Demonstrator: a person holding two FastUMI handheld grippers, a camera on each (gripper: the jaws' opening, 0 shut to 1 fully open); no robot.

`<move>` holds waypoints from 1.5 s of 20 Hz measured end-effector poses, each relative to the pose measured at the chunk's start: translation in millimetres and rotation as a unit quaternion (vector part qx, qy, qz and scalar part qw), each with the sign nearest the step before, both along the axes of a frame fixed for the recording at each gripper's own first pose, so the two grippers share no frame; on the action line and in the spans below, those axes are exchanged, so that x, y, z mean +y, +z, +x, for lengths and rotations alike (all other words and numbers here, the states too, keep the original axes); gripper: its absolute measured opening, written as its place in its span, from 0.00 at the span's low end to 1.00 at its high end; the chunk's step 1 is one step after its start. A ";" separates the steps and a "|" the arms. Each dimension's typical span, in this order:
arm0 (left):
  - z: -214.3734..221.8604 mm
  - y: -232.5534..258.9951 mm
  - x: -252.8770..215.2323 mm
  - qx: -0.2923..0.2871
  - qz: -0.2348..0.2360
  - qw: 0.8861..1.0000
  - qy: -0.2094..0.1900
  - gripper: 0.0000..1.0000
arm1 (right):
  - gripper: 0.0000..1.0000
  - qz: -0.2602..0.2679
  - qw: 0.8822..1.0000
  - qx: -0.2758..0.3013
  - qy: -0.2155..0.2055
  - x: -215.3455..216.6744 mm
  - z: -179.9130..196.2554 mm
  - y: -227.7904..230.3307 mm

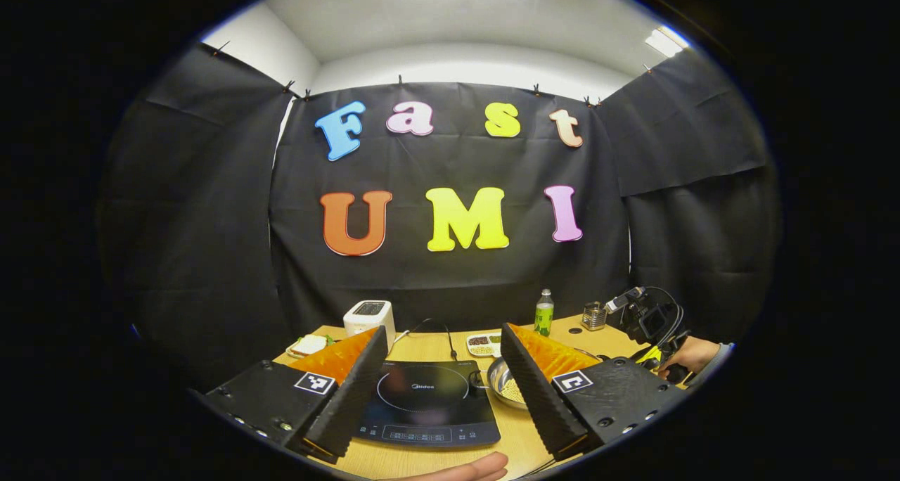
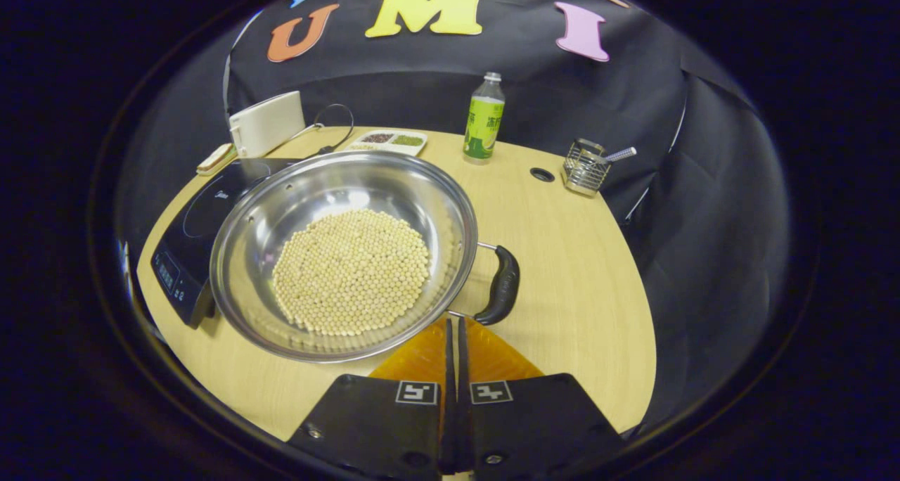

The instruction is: First push the handle of the pot to place it horizontally, then grasp the pot with both hands and set it on the induction cooktop.

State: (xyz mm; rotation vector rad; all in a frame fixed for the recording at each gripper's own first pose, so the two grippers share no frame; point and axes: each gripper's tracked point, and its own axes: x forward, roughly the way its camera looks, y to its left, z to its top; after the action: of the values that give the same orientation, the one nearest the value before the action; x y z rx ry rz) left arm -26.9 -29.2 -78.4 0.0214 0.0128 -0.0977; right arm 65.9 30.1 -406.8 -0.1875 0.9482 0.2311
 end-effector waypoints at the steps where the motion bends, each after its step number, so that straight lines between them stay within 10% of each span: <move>1: 1.0 -2.4 -1.2 0.003 0.000 1.000 0.000 0.96 | 0.01 0.004 1.000 -0.001 -0.002 -1.8 3.0 -1.2; 25: 119.6 -102.8 -37.7 0.135 -0.024 0.990 -0.010 0.96 | 0.08 0.079 0.996 -0.040 -0.033 -22.3 21.7 7.0; 30: 140.2 -142.9 -36.3 0.181 -0.003 0.983 0.006 0.96 | 0.87 0.101 0.992 -0.049 -0.052 -28.6 13.2 25.0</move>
State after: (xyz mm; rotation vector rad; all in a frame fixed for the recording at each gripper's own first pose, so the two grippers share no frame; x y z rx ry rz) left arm 113.3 -65.5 -221.2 -0.0034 0.3767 -0.0883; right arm 79.1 1.6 -381.8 0.0361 0.8293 0.2178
